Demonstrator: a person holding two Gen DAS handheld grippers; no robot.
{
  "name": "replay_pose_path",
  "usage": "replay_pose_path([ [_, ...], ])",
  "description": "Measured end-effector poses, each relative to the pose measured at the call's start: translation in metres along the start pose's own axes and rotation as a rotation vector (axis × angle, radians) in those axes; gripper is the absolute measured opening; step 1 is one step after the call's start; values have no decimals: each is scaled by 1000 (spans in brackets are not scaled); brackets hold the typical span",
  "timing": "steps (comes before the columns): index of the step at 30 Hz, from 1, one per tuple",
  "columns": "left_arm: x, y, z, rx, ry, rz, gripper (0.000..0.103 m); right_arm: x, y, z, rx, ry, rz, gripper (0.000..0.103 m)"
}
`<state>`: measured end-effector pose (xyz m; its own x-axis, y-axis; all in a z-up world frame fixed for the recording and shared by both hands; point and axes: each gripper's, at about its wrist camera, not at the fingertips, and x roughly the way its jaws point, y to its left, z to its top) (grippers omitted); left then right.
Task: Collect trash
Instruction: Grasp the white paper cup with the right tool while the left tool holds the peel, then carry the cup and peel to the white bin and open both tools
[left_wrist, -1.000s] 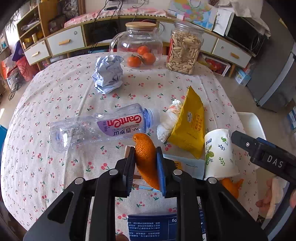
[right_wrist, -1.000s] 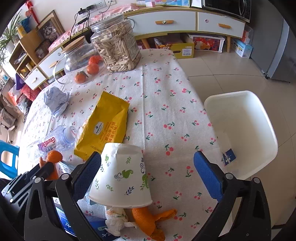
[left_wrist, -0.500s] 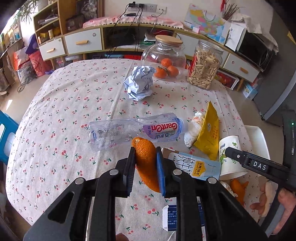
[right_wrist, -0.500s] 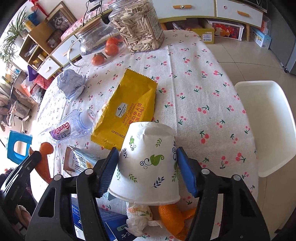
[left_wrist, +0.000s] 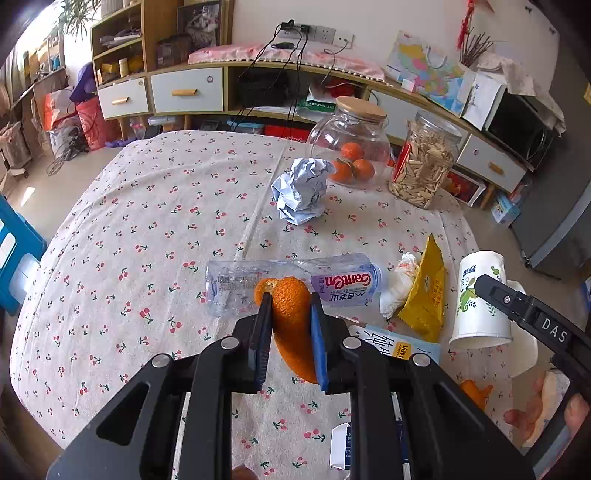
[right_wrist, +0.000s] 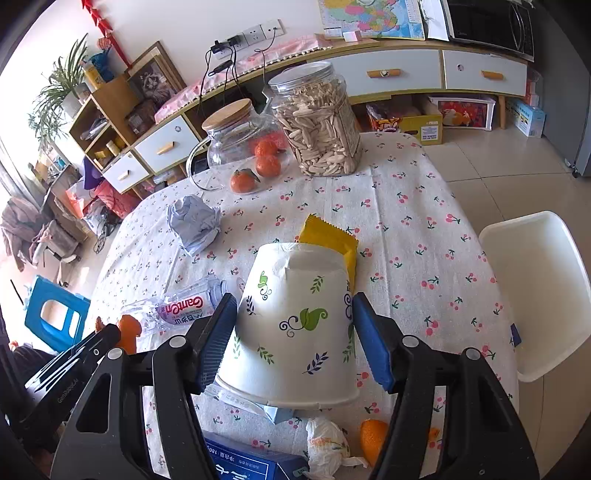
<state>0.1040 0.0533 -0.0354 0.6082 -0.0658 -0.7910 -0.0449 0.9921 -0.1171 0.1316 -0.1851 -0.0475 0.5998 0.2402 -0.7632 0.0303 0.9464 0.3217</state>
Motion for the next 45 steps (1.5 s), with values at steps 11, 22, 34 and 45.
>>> replay_pose_path([
  [11,-12,-4,9,-47,-84,-13,20,-28,5,1,-77,-183,-97,62],
  [22,-14,-27,11,-36,-120,-41,20,-50,-22,5,-80,-289,-216,63],
  [34,-15,-83,7,36,-151,-86,20,-71,-75,14,-51,-348,-364,63],
  [45,-8,-147,-2,114,-128,-146,20,-93,-144,22,28,-384,-517,63],
])
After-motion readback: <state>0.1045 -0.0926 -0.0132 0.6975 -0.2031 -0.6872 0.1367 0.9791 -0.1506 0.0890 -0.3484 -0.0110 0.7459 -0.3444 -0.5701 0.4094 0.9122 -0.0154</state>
